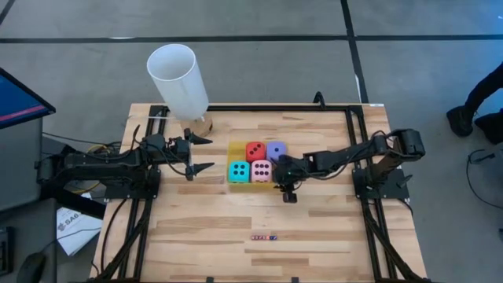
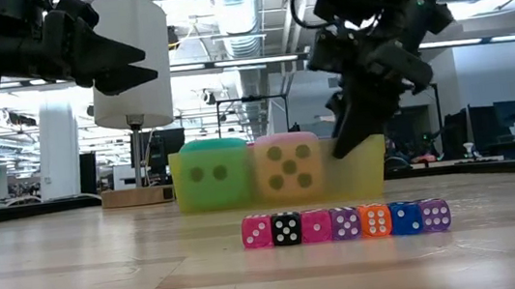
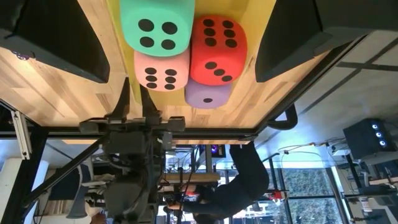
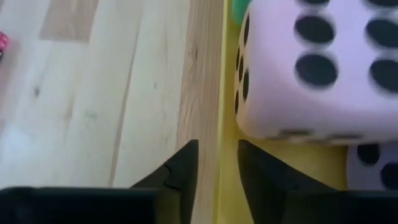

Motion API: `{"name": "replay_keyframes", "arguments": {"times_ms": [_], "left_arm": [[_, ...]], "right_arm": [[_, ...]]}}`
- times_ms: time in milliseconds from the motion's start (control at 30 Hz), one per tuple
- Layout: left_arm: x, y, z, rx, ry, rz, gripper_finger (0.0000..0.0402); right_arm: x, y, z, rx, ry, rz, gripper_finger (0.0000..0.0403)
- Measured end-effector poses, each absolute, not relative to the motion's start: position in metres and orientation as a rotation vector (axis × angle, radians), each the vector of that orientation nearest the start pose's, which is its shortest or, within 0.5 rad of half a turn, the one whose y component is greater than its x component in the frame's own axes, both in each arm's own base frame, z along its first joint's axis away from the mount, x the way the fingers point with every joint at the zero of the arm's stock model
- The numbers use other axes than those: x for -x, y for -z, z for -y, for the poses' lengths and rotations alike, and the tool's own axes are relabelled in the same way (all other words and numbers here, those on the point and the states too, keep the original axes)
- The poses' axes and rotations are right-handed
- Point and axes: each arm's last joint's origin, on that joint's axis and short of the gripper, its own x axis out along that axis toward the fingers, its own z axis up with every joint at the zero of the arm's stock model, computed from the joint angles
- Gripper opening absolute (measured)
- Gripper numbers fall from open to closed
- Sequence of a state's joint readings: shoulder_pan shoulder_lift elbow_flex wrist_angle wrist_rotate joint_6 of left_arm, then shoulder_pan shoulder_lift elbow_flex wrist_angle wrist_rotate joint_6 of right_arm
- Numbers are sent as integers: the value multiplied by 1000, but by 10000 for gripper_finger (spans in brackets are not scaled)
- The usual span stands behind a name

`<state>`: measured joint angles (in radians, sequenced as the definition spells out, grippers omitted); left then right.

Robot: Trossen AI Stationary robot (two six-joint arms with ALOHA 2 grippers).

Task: Pick & Place Dice
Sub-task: Put the right small purple dice into the yellow bin

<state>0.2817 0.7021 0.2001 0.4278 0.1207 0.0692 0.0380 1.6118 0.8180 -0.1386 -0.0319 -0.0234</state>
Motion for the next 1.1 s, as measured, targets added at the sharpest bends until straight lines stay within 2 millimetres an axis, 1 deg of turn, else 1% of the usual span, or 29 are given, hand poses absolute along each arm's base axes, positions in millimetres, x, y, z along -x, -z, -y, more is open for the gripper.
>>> {"name": "replay_keyframes", "arguments": {"times_ms": [100,233,333,467,633,833,967,1100], "left_arm": [[-153,-202,-41,-54,-158,-78,392],[-153,-202,-41,-54,-158,-78,392],[-153,-202,-41,-54,-158,-78,392],[-153,-202,-41,-54,-159,-79,392],[-153,-202,-41,-54,-158,-78,392],[-153,-202,-41,-54,-158,-78,392],[-153,-202,-41,-54,-159,-78,392],[-153,-202,-41,-55,-158,-78,392]], "right_arm": [[-305,-169,-12,55,-88,-940,133],[-309,-192,-11,86,-100,-946,152],[-310,-213,-9,104,-103,-941,157],[-306,-238,-2,126,-97,-938,152],[-295,-266,11,95,-45,-890,128],[-274,-291,26,75,14,-821,76],[-261,-304,32,67,43,-783,43],[-250,-313,35,71,59,-766,16]]}}
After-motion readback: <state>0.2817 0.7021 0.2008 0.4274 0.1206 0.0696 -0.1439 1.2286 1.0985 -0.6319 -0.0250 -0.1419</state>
